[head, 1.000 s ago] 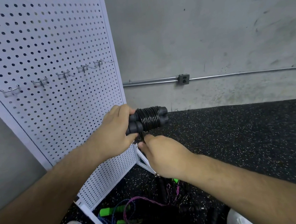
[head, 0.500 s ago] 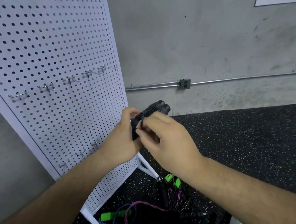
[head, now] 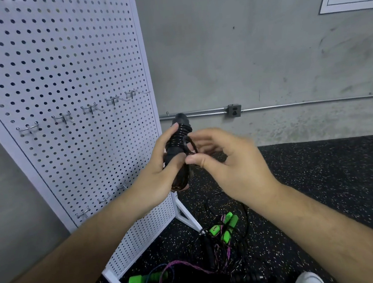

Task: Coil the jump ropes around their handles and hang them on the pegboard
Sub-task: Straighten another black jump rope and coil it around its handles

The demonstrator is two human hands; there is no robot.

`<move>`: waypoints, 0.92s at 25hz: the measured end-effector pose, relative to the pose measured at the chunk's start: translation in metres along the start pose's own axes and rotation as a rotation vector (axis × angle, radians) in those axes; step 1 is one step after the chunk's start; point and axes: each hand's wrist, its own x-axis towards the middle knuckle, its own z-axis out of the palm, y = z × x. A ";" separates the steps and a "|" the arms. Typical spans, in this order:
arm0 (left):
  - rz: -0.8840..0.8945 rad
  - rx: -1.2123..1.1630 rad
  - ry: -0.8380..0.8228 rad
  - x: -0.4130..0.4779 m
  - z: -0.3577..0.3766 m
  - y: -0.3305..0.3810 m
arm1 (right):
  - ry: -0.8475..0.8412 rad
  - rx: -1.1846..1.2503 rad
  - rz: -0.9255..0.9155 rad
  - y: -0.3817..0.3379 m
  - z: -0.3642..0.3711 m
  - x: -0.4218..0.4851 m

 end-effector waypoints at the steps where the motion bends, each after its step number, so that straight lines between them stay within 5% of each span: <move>1: -0.032 -0.097 0.022 0.001 0.000 0.002 | 0.004 -0.003 0.008 0.000 -0.005 0.002; 5: -0.047 -0.331 0.059 0.004 -0.003 0.006 | -0.026 -0.066 0.160 0.005 -0.021 0.006; 10: -0.005 -0.297 0.065 0.008 -0.001 0.004 | -0.139 -0.229 0.180 0.007 -0.011 0.007; 23: -0.034 -0.406 0.003 0.007 0.006 0.006 | -0.050 -0.063 0.154 0.008 -0.002 0.005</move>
